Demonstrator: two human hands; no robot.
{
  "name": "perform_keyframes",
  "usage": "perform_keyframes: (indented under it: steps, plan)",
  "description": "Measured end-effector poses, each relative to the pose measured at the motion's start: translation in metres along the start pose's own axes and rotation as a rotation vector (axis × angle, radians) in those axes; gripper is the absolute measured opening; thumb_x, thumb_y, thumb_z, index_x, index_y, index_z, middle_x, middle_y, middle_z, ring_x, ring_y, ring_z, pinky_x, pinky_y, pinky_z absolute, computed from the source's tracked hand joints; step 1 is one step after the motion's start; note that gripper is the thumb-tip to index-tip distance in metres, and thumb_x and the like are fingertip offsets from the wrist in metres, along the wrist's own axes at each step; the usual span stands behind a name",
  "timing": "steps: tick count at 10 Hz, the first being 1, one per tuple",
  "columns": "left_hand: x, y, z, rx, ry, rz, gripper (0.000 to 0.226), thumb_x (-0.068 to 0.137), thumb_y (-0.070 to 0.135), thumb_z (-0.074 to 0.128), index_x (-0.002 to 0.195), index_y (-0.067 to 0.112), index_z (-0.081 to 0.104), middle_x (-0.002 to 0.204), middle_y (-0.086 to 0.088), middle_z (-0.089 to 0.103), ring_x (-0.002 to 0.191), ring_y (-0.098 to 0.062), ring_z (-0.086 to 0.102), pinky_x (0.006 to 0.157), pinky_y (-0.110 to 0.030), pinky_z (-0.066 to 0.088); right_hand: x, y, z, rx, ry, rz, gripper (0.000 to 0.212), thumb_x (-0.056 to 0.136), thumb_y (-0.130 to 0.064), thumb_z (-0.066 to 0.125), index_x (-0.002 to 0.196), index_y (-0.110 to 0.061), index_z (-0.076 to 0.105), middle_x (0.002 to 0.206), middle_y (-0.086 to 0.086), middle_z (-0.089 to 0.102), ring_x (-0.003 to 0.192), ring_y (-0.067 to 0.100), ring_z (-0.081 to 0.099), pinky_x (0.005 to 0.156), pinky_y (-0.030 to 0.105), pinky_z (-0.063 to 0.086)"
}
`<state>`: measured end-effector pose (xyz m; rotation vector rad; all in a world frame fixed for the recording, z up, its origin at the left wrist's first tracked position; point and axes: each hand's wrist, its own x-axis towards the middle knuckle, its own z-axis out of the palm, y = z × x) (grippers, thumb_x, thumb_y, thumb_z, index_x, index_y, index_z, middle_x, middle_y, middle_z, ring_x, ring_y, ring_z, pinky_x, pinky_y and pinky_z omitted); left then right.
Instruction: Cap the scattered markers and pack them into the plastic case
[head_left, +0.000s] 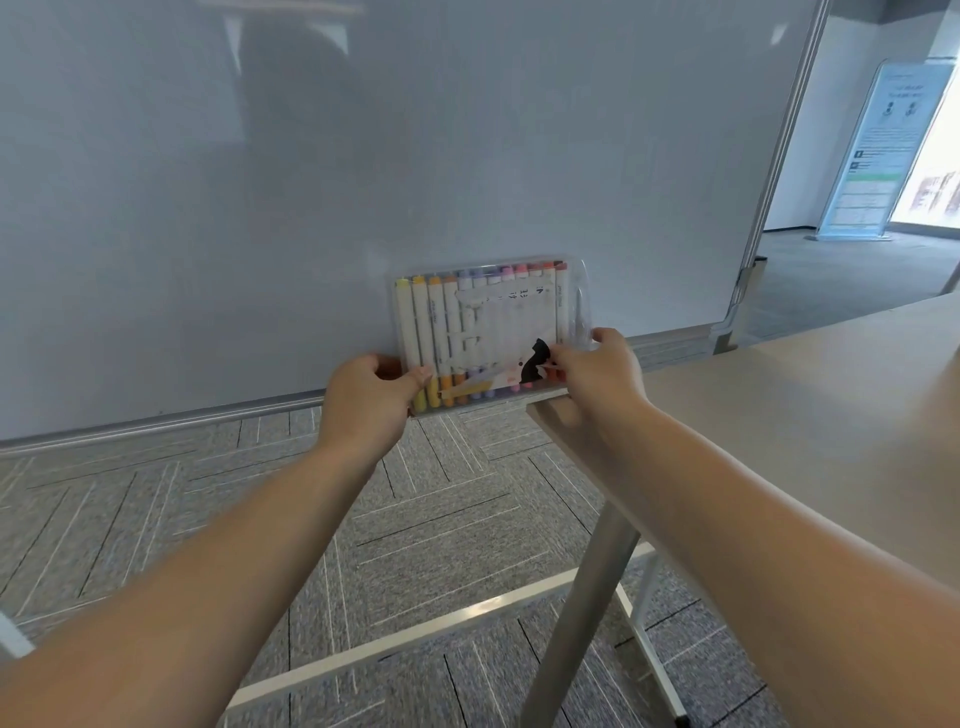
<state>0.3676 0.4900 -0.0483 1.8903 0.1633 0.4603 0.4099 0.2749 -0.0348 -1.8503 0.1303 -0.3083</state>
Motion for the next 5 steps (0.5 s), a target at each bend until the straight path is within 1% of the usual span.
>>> perform_keyframes:
  steps: [1,2,3,4,5]
  plan:
    - [-0.002,-0.002,0.000,0.007,-0.010,-0.002,0.015,0.090,0.029,0.069,0.100,0.018,0.069,0.098,0.000,0.072,0.093,-0.023,0.068,0.091,-0.046,0.055,-0.003,-0.002,0.000,-0.002,-0.001,0.015,0.066,0.093,-0.031,0.063,0.148,-0.010,0.034,0.118,0.005,0.057,0.083,0.014,0.052,0.075,0.030,0.039]
    - [-0.005,-0.003,0.000,0.019,-0.001,0.010,0.023,0.091,0.026,0.067,0.109,0.012,0.070,0.100,0.001,0.071,0.094,-0.022,0.067,0.092,-0.045,0.055,-0.004,-0.002,0.000,-0.005,0.011,0.024,0.062,0.094,-0.027,0.060,0.148,-0.008,0.034,0.111,0.005,0.054,0.068,0.004,0.045,0.064,0.028,0.039]
    - [-0.009,-0.003,-0.001,0.046,-0.005,-0.001,0.027,0.091,0.025,0.067,0.114,0.010,0.069,0.103,-0.001,0.070,0.097,-0.023,0.066,0.093,-0.046,0.054,-0.007,-0.003,-0.001,-0.024,0.024,0.037,0.058,0.095,-0.021,0.056,0.146,-0.006,0.034,0.105,0.004,0.053,0.071,0.010,0.047,0.058,0.026,0.038]
    - [-0.018,0.001,-0.006,0.084,0.016,0.009,0.039,0.091,0.029,0.066,0.124,0.008,0.064,0.114,-0.004,0.068,0.102,-0.025,0.064,0.095,-0.046,0.053,-0.014,-0.005,-0.005,-0.033,0.049,0.039,0.055,0.096,-0.018,0.055,0.145,-0.005,0.034,0.092,-0.003,0.043,0.072,0.012,0.046,0.063,0.029,0.039]
    - [-0.036,0.001,-0.020,0.094,0.049,-0.017,0.045,0.094,0.032,0.063,0.132,0.009,0.056,0.120,-0.004,0.063,0.105,-0.023,0.062,0.096,-0.045,0.052,-0.032,-0.016,-0.015,-0.016,0.078,0.038,0.054,0.094,-0.014,0.055,0.145,-0.007,0.037,0.089,-0.008,0.043,0.074,0.015,0.053,0.062,0.033,0.047]
